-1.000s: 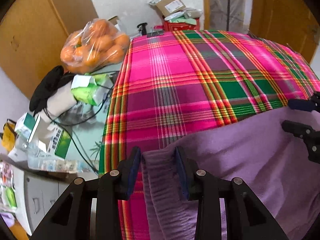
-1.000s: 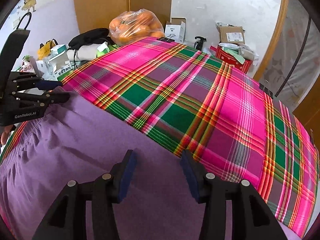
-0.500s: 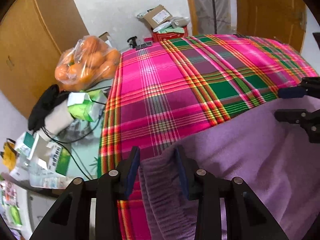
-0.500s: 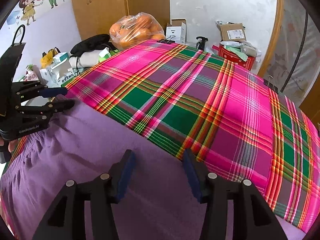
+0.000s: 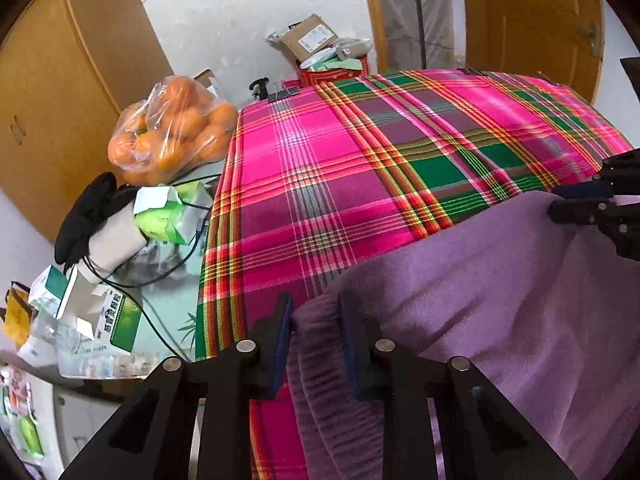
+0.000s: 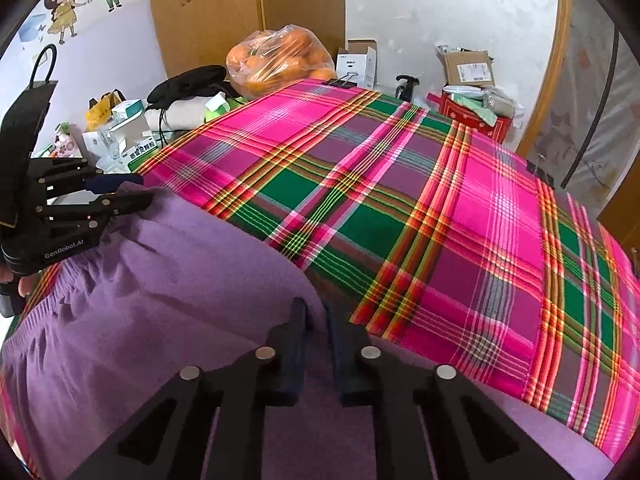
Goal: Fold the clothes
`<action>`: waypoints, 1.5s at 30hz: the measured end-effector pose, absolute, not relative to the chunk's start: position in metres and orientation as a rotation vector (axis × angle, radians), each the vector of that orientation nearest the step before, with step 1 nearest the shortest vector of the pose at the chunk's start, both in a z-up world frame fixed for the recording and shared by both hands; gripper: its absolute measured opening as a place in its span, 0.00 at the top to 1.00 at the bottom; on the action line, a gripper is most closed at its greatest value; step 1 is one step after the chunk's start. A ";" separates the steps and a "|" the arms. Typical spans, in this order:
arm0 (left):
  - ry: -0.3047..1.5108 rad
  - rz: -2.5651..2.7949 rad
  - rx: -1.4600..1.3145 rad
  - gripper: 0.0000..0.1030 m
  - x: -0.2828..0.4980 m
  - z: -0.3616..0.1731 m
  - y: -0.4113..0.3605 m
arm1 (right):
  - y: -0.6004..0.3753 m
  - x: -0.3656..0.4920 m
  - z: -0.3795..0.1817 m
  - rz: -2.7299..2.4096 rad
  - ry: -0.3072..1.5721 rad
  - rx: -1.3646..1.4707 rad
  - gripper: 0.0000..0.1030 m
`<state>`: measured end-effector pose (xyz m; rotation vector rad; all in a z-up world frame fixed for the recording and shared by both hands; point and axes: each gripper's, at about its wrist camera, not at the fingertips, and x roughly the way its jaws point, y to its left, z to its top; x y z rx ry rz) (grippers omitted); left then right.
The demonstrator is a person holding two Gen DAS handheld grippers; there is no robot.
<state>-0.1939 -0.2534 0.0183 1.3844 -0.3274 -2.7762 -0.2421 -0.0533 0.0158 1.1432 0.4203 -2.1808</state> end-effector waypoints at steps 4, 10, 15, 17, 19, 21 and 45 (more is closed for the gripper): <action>-0.323 -2.780 1.360 0.83 -0.190 0.022 -0.254 | -0.052 -0.234 0.021 -2.204 0.429 1.117 0.94; -0.352 -2.790 1.302 0.87 -0.177 0.034 -0.248 | -0.046 -0.214 0.043 -2.239 0.416 1.050 0.95; -0.341 -2.815 1.226 0.88 -0.160 0.052 -0.247 | -0.043 -0.190 0.068 -2.279 0.410 0.988 0.95; -0.337 -2.827 1.193 0.89 -0.150 0.060 -0.246 | -0.042 -0.181 0.075 -2.290 0.409 0.965 0.95; -0.328 -2.836 1.166 0.89 -0.140 0.067 -0.246 | -0.042 -0.168 0.082 -2.305 0.425 0.941 0.95; -0.322 -2.843 1.145 0.90 -0.130 0.073 -0.245 | -0.041 -0.157 0.089 -2.311 0.424 0.923 0.95; -0.217 -2.884 1.007 0.90 -0.007 0.103 -0.240 | -0.027 -0.021 0.122 -2.362 0.402 0.768 0.95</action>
